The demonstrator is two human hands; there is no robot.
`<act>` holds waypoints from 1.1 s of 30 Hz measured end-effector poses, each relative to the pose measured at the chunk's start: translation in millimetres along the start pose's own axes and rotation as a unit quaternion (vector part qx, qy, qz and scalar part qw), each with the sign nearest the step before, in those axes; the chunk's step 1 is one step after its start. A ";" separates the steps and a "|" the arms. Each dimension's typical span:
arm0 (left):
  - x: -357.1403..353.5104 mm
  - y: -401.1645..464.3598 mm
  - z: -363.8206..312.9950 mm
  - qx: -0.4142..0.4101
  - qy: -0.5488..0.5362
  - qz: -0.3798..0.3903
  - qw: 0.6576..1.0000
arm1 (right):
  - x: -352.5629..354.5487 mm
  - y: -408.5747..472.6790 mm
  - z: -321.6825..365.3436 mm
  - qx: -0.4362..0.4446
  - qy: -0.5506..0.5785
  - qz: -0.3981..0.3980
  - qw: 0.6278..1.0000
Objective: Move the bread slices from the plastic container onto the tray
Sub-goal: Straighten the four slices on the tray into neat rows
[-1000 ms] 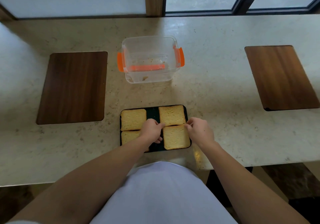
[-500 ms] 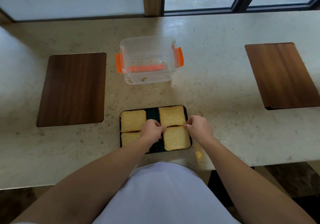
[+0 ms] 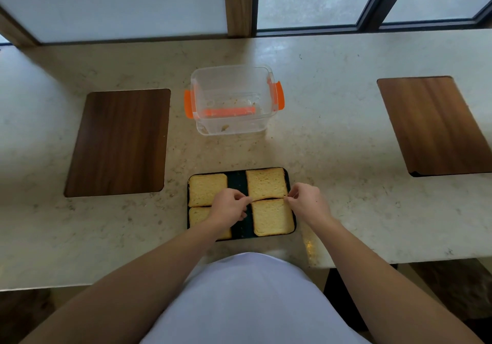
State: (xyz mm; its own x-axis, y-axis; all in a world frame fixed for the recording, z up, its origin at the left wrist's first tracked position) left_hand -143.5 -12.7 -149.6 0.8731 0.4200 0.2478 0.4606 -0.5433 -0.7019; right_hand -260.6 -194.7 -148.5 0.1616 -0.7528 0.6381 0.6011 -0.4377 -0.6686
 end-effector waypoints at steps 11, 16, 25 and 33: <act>72.4 -58.4 82.7 0.037 -0.044 -0.190 0.980 | -29.4 -13.0 -1.3 -0.008 0.099 -0.053 0.994; 75.4 -51.4 77.7 0.047 -0.131 -0.137 0.981 | -30.6 -13.7 -0.4 -0.027 0.131 -0.029 0.991; 82.7 -39.9 64.0 0.048 -0.147 -0.128 0.980 | -31.2 -10.0 8.4 -0.060 0.143 -0.025 0.988; 89.5 -41.2 56.7 0.045 -0.105 -0.156 0.981 | -26.3 -18.3 38.7 -0.001 0.065 -0.138 0.988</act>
State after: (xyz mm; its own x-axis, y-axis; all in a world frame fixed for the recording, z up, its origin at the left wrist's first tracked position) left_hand -93.4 88.5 -136.4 0.6350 0.7016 0.3231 0.6760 -0.3024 -0.6720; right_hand -245.5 -147.8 -138.3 -0.1110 -0.6618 0.7414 0.6068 -0.6360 -0.4768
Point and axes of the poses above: each hand's wrist, its own y-axis towards the middle knuckle, its own x-axis out of the back of the hand, z = x × y, the point moved 1 cm from there along y, towards the middle knuckle, and after that the axes turned 15 degrees about z, right-handed, at the moved point
